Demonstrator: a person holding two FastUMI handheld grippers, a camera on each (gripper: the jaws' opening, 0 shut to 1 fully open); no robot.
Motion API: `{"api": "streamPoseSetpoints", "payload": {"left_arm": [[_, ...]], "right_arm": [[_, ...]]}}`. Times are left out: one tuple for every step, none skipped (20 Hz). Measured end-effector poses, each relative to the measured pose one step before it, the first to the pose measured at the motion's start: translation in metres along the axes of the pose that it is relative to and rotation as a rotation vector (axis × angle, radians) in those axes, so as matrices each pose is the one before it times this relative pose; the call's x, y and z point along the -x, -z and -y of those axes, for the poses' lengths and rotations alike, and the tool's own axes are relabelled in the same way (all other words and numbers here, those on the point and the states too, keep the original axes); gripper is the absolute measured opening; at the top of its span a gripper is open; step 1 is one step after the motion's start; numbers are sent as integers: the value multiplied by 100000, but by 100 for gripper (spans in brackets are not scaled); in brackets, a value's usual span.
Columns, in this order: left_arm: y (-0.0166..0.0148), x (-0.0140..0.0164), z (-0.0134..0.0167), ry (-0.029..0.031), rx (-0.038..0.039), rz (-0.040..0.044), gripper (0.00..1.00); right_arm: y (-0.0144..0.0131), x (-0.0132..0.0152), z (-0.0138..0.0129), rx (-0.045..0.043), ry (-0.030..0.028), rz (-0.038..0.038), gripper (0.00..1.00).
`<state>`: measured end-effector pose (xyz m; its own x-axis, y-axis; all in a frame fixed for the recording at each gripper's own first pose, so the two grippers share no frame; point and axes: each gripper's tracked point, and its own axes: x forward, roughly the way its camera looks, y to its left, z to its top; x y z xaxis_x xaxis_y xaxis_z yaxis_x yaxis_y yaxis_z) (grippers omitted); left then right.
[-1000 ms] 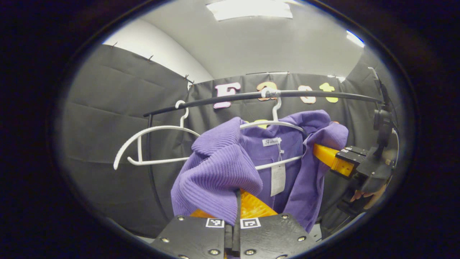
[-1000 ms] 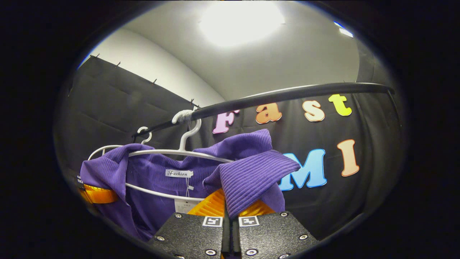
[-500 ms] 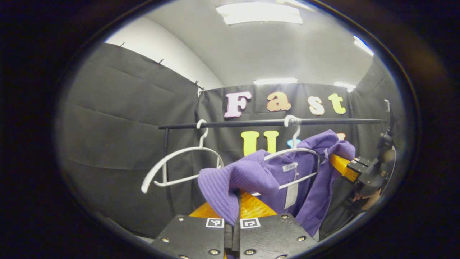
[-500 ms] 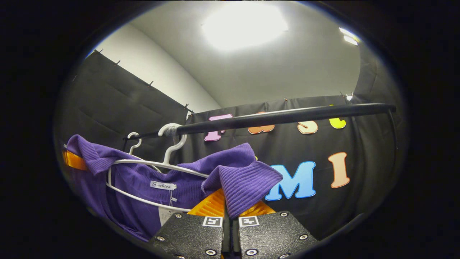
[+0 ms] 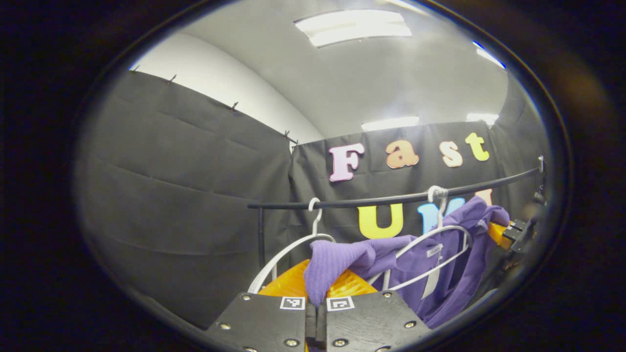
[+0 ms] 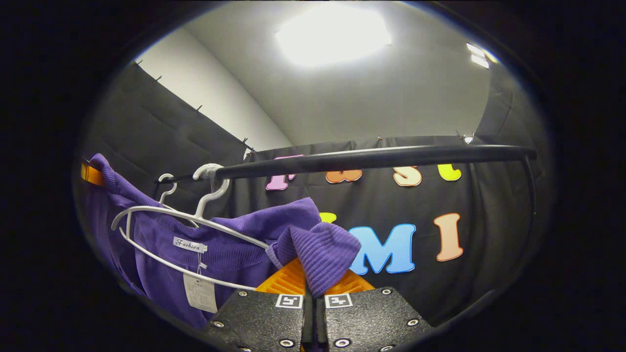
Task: Grasp the clothes on the hanger with both hands and then place them into the laundry hamper below.
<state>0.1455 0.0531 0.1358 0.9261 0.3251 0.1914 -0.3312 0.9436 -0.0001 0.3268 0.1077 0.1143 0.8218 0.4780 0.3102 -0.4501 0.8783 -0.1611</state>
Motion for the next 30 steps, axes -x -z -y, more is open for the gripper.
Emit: {"api": "streamPoseSetpoints", "payload": {"left_arm": [[-2, -346, -270, -266, 343, 128, 5], [-17, -397, -234, -257, 468, 206, 1], [202, -454, -137, -124, 201, -303, 5], [130, -378, -308, -26, -81, -372, 5], [337, -326, -291, 155, -402, -575, 5], [362, -524, -267, 208, -566, -742, 1], [441, -606, -53, 284, -285, -817, 1], [275, -535, 24, 459, 259, -618, 1], [388, -534, 16, 573, 360, -585, 1], [486, -597, -103, 280, 719, -1213, 1], [630, -711, 66, 863, 1013, -1021, 5], [609, -543, 73, 792, 1504, -1004, 1], [586, -352, 128, 596, 1023, -1048, 1], [434, -407, 31, 324, 862, -889, 1], [398, -248, 86, 473, 916, -753, 5], [315, -256, 121, 401, 1171, -644, 6], [238, 33, 67, 459, 1155, -339, 1], [91, 32, 4, 385, 660, -196, 6], [290, -170, -115, 360, 181, -257, 1], [328, -156, -164, 123, 69, -574, 1], [425, -23, -103, 161, 174, -1082, 1], [463, -177, -21, 332, 567, -1260, 1], [422, -31, 6, 359, 625, -852, 1], [411, 10, 33, 177, 420, -701, 1], [510, -76, -3, 22, 282, -788, 1], [590, -15, -37, 166, 86, -1039, 1], [565, -73, 75, 206, 101, -998, 1], [485, 8, -4, 96, -125, -884, 1], [534, -55, -66, 140, -344, -877, 1], [416, 60, -49, 435, -140, -819, 1]], "right_arm": [[251, -120, 144, 14, 296, -617, 2], [206, -46, 34, -18, 194, -453, 2], [146, -52, 181, 17, 301, -370, 2], [205, -77, 90, 91, 276, -348, 2], [160, 67, 125, 192, 243, -428, 2], [204, -10, 130, 326, 308, -262, 3], [159, 11, 231, 376, 485, -271, 2], [300, -118, 229, 222, 559, -504, 3], [197, -94, 144, -53, 715, -509, 3], [347, -239, 204, -78, 753, -536, 2], [409, -233, 258, 268, 921, -702, 2], [509, -237, 338, 736, 1102, -785, 3], [524, -251, 363, 735, 1300, -1018, 3], [561, -234, 292, 591, 1249, -943, 3], [492, -291, 373, 762, 1439, -652, 3], [591, -266, 346, 895, 1611, -775, 2], [671, -174, 235, 612, 1575, -1336, 2], [760, -281, 73, 98, 1141, -1453, 3], [592, -331, 60, -201, 984, -1307, 2], [700, -403, 299, -322, 1163, -1424, 3], [884, -370, 270, -383, 1098, -1924, 3], [1007, -214, 186, -802, 543, -2287, 3], [905, -280, 97, -1185, 398, -2215, 3], [962, -327, 169, -1833, 600, -2534, 3], [985, -170, 129, -2520, 551, -2558, 3], [793, -249, 156, -2570, 649, -2350, 3], [917, -159, 228, -2170, 846, -2245, 3], [993, -63, 164, -1733, 512, -2355, 3], [823, 51, 17, -1356, -255, -1987, 3], [766, 132, -129, -371, -278, -1854, 3]]}}
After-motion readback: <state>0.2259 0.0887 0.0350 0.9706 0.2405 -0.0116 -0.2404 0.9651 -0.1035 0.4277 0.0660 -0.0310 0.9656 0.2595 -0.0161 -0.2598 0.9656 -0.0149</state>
